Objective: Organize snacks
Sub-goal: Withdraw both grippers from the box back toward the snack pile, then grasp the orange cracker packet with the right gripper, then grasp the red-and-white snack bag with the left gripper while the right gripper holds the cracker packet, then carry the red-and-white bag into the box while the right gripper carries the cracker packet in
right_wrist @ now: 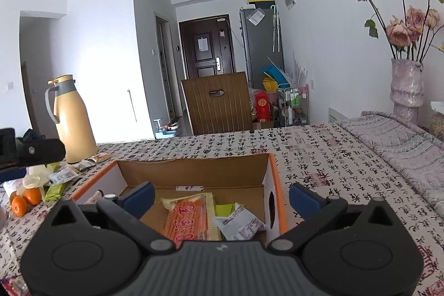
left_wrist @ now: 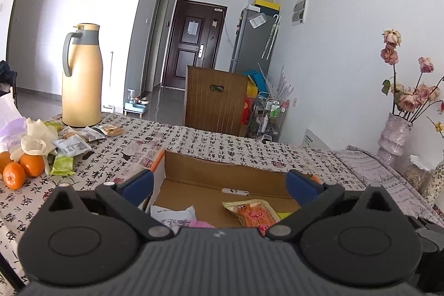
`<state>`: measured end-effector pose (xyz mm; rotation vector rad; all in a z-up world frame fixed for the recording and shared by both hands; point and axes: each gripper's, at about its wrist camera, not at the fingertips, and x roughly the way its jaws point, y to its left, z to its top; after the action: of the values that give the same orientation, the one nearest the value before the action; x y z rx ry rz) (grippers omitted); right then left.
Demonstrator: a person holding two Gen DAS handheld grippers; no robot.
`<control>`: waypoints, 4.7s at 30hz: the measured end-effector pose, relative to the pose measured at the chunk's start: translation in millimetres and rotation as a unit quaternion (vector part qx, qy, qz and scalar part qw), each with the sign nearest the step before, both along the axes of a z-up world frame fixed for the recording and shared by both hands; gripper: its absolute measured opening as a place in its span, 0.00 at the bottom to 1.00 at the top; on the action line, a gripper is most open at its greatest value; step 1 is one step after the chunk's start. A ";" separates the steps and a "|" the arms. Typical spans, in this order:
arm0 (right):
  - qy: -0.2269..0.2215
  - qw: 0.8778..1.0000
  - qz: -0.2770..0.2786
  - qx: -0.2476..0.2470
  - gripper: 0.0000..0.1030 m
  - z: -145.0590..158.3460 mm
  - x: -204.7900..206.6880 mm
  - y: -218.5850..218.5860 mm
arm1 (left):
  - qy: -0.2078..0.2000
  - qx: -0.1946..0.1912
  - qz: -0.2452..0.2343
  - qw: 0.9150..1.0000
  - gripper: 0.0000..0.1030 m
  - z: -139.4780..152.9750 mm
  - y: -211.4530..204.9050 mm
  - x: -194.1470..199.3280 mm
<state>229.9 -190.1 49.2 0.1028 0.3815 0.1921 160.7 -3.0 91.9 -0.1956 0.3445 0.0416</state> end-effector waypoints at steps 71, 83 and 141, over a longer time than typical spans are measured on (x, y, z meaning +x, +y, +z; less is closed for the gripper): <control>0.121 0.973 0.122 -0.156 0.45 -81.6 -89.4 19.0 | 0.080 0.022 -0.035 0.996 1.00 -76.9 29.2 -115.3; 0.107 0.982 0.101 -0.116 0.39 -74.9 -93.8 8.9 | 0.077 0.022 -0.033 0.996 1.00 -72.8 33.2 -114.6; 0.073 0.997 0.013 -0.021 0.40 -60.0 -105.6 -33.4 | 0.124 0.019 -0.025 0.992 0.52 -46.9 70.6 -62.3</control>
<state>124.3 -223.5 -10.8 0.0701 0.5315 0.2020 98.4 67.6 45.0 -0.1442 0.5957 0.0233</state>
